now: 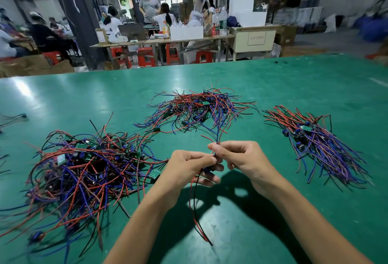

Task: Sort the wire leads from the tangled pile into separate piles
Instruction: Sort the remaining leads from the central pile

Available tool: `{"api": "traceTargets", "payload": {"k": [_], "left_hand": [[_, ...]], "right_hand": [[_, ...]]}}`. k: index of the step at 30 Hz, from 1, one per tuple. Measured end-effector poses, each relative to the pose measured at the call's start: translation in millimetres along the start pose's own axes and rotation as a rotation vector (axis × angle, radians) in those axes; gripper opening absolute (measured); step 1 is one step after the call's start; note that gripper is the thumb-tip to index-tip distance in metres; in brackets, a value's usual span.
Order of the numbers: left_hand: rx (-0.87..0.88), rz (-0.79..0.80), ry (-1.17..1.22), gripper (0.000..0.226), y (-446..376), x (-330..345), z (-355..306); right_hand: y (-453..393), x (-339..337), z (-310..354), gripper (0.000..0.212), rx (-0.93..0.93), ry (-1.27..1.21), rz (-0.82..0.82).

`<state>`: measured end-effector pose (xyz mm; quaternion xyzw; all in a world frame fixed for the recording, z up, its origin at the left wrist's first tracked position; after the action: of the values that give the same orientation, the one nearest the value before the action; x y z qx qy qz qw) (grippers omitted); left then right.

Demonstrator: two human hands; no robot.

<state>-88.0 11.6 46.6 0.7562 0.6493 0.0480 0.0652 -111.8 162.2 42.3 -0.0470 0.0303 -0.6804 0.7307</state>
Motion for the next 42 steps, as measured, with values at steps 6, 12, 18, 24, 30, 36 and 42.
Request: {"api": "traceTargets", "payload": {"k": [6, 12, 18, 24, 30, 36, 42], "left_hand": [[0.027, 0.004, 0.006, 0.012, 1, -2, -2], [0.104, -0.026, 0.049, 0.014, 1, 1, -4], [0.097, -0.087, 0.097, 0.016, -3, -1, -1], [0.111, -0.121, 0.055, 0.019, -4, 7, 1], [0.095, -0.078, 0.000, 0.015, -3, 13, 3], [0.058, 0.001, -0.087, 0.015, 1, 29, 13], [0.031, 0.034, -0.097, 0.013, 1, 29, 15]], "right_hand": [[2, 3, -4, 0.020, 0.112, -0.122, 0.015], [5, 10, -6, 0.028, 0.133, -0.151, -0.098], [9, 29, -1, 0.028, 0.034, -0.126, -0.085], [7, 28, -16, 0.030, 0.080, -0.124, -0.301], [0, 19, -23, 0.026, 0.135, -0.114, -0.434], [-9, -15, -25, 0.024, 0.248, -0.182, -0.614], [-11, -21, -32, 0.019, 0.435, -0.491, -0.538]]}}
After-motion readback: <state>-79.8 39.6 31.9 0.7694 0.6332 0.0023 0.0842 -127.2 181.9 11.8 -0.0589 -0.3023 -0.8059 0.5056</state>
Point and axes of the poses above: each hand's wrist, its own y-axis away from the middle knuckle, its own x-axis out of the palm, z = x × y, the point moved 5 cm from there along -y, towards the middle knuckle, and after that the axes turned 6 degrees about -z, right-handed, at the moved point
